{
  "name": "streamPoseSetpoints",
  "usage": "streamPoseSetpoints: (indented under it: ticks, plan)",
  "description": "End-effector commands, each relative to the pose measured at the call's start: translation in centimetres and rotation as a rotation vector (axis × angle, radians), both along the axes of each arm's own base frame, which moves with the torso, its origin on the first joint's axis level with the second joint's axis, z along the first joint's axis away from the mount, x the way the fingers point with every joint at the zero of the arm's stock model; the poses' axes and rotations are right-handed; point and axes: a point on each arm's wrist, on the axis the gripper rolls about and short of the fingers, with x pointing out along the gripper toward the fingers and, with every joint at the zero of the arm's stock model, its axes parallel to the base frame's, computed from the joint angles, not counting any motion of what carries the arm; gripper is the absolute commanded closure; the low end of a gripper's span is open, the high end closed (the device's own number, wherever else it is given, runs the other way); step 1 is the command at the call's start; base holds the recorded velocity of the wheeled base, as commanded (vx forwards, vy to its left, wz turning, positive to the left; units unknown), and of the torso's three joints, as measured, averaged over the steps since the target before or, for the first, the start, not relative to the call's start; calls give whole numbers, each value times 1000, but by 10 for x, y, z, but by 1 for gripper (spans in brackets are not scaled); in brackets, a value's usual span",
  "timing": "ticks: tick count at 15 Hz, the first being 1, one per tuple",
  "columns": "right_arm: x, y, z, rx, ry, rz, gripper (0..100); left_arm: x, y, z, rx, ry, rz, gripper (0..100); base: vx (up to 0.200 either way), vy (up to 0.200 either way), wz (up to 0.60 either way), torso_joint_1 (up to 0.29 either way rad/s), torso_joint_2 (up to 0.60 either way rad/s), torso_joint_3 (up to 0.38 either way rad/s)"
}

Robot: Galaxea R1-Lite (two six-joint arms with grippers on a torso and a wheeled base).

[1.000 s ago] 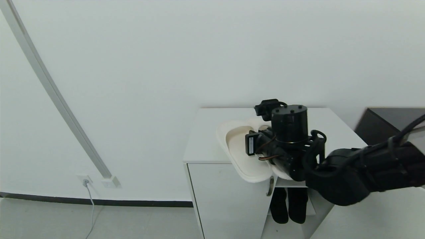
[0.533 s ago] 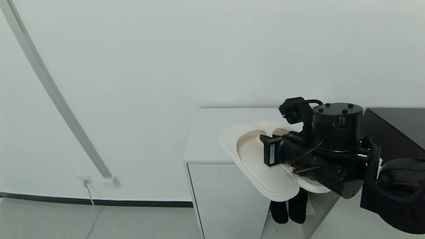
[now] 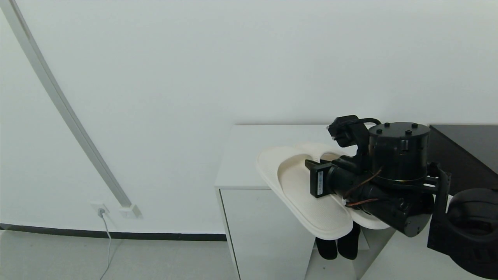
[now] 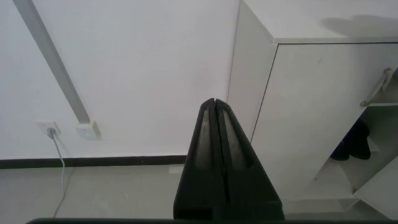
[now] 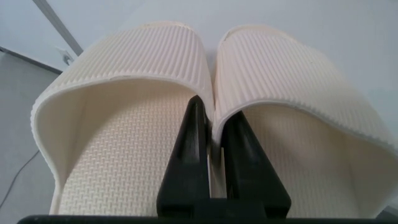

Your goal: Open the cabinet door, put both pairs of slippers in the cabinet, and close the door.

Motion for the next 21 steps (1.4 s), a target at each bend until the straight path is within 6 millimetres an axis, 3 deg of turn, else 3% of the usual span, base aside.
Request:
streamPoseSetpoints:
  ticks: [1, 9, 21]
  plan:
    - [-1, 1, 0, 1, -1, 3, 100, 0, 0, 0, 0, 1, 1, 100, -200, 0, 0, 12, 12, 2]
    - [-1, 1, -2, -6, 5, 4, 100, 0, 0, 0, 0, 1, -1, 100, -200, 0, 0, -2, 5, 2]
    - [-1, 1, -7, -18, 15, 3, 100, 0, 0, 0, 0, 1, -1, 100, 0, 0, 0, 0, 0, 0]
